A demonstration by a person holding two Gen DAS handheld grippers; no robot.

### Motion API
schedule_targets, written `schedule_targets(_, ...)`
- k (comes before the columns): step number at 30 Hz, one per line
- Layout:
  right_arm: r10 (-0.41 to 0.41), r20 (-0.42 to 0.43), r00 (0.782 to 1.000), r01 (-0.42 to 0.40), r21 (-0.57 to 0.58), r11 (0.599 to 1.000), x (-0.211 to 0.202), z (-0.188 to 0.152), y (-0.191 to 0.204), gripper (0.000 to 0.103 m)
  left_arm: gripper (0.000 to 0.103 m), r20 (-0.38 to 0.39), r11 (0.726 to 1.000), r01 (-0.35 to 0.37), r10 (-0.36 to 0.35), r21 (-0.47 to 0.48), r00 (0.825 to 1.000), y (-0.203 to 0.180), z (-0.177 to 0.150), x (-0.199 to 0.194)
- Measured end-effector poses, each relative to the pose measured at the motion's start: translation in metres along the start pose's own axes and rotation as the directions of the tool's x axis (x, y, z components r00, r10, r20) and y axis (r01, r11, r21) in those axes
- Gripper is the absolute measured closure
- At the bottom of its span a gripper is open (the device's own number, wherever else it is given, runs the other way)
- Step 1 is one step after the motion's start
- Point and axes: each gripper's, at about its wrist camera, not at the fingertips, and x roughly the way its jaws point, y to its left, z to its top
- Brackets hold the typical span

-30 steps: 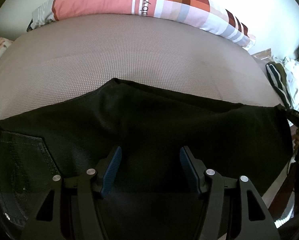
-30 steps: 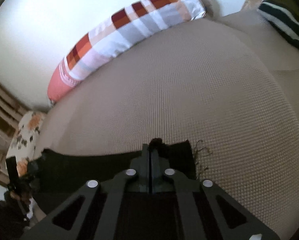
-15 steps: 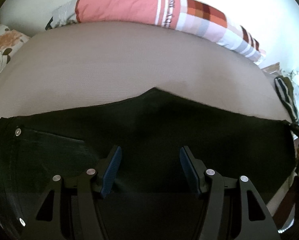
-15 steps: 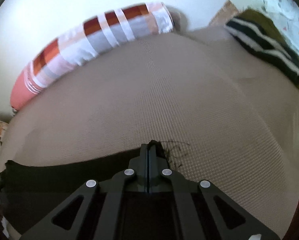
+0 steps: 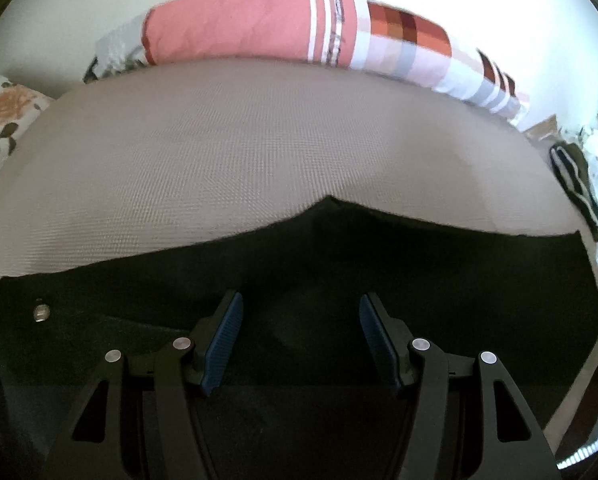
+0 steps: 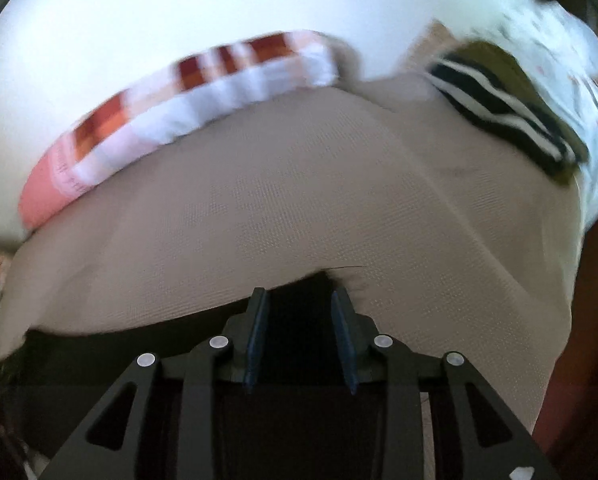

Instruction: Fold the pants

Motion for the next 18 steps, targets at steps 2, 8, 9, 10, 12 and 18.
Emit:
schedule_targets(2, 0.069, -0.023, 0.997, -0.071, -0.081, 0.994, -0.002, -0.002, 0.037, 0.071, 0.042, 0.025, 1.000, -0.020, 0.019, 0.013, 1.000, 0.003, -0.003, -0.010)
schedule_targets(8, 0.289, -0.182, 0.940, -0.332, -0.285, 0.899, 0.028, -0.011, 0.177, 0.071, 0.041, 0.074, 0.996, -0.082, 0.084, -0.030, 0.994, 0.038, -0.015, -0.039)
schedule_targets(9, 0.323, -0.214, 0.922, -0.378, -0.319, 0.869, 0.034, -0.014, 0.204, 0.071, 0.041, 0.073, 0.995, -0.089, 0.093, -0.052, 0.993, 0.048, -0.018, -0.043)
schedule_targets(10, 0.339, -0.231, 0.912, -0.402, -0.338, 0.851, 0.037, -0.015, 0.220, 0.071, 0.041, 0.071, 0.993, -0.096, 0.101, -0.071, 0.992, 0.056, -0.021, -0.046)
schedule_targets(12, 0.388, -0.286, 0.876, -0.476, -0.385, 0.791, 0.046, -0.018, 0.263, 0.071, 0.041, 0.070, 0.989, -0.108, 0.116, -0.103, 0.991, 0.073, -0.026, -0.051)
schedule_targets(18, 0.433, -0.458, 0.777, -0.625, -0.470, 0.623, 0.083, -0.027, 0.368, 0.066, 0.041, 0.083, 0.993, -0.063, 0.071, -0.100, 0.994, 0.093, -0.039, -0.059)
